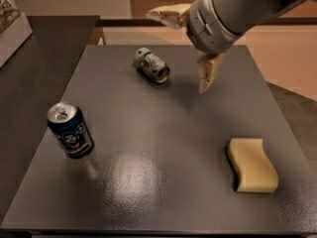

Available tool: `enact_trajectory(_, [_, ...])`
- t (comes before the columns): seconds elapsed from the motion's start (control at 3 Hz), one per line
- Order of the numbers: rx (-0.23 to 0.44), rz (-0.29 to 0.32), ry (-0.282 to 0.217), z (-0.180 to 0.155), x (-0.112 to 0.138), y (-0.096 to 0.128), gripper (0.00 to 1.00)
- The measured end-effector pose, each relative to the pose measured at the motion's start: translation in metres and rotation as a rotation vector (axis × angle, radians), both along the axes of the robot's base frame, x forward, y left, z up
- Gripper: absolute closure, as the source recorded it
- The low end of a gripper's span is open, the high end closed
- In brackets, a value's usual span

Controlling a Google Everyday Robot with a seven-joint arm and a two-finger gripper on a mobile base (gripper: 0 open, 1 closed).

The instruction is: Place 7up can upright

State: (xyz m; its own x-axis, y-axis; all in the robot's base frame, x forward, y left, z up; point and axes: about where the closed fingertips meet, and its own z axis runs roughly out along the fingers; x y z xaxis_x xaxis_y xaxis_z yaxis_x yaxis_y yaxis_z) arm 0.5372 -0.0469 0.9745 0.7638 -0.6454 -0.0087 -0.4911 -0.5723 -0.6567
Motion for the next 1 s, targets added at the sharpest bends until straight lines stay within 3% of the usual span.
enact_trajectory(0.33, [-0.089, 0.126, -0.15, -0.007, 0.011, 0.013, 0.0])
enact_trajectory(1.0, [-0.284, 0.208, -0.376, -0.022, 0.041, 0.021, 0.0])
